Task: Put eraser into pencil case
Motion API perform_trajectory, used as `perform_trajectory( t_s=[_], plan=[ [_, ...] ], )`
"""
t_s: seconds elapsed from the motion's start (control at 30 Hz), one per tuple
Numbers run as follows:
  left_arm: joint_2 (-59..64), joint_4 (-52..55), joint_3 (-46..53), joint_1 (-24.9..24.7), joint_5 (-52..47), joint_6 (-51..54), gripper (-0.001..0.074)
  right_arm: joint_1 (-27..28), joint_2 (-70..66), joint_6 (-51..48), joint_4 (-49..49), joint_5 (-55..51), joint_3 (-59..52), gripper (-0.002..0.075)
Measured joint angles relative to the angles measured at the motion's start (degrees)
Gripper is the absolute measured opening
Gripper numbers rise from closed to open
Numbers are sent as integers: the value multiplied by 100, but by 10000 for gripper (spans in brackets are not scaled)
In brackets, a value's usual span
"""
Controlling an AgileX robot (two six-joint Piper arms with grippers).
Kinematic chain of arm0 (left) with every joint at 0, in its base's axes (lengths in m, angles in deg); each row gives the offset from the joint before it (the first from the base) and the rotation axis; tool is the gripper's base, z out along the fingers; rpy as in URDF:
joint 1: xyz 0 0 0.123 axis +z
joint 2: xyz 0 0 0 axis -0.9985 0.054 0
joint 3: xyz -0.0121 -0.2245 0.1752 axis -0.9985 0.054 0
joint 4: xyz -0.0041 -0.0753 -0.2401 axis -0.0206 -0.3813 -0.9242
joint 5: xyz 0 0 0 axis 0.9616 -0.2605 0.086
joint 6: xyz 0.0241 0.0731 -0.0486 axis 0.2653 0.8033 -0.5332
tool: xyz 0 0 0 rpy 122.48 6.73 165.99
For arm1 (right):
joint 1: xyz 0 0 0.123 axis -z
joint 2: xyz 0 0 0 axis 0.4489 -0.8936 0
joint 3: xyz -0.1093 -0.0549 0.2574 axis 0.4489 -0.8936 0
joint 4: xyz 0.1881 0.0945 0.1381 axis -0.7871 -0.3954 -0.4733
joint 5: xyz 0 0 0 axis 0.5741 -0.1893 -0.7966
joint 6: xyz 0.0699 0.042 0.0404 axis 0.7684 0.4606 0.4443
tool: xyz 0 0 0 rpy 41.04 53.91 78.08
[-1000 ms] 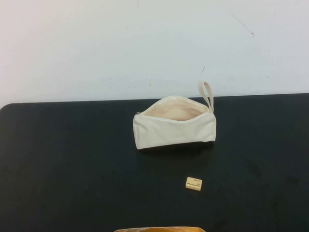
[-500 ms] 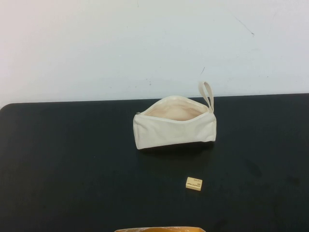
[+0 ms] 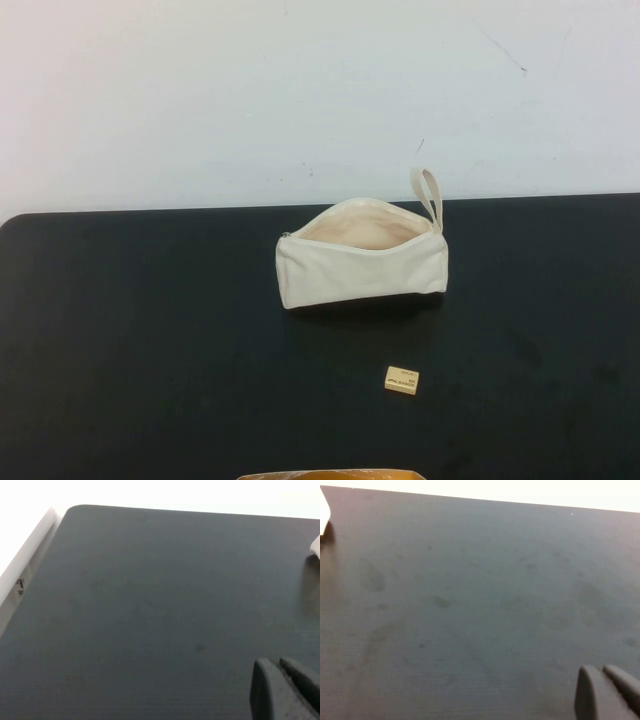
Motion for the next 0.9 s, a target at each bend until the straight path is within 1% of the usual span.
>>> perform_trajectory(
  t_s=[0.13,0.2,0.27,0.37,0.43,0.47,0.57,0.7,0.83,0.9],
  plan=[
    [0,0,0,0,0,0,-2,0,0,0,-72,0,0,-1],
    [0,0,0,0,0,0,-2,0,0,130,-499,22,0,-1],
    [0,0,0,0,0,0,-2,0,0,509,-1316,23,0,-1],
    [0,0,0,0,0,0,-2,0,0,1178,-3037,33,0,-1],
    [0,0,0,0,0,0,-2,0,0,1342,-3991,33,0,-1],
    [0,0,0,0,0,0,-2,0,0,1367,-4259,33,0,-1],
    [0,0,0,0,0,0,-2,0,0,1303,-4549,72,0,-1],
    [0,0,0,0,0,0,-2,0,0,1030,-4639,141,0,-1],
    [0,0,0,0,0,0,-2,0,0,49,-4732,-241,125,-1],
    [0,0,0,0,0,0,-2,0,0,-560,-4732,-539,479,-1]
  ],
)
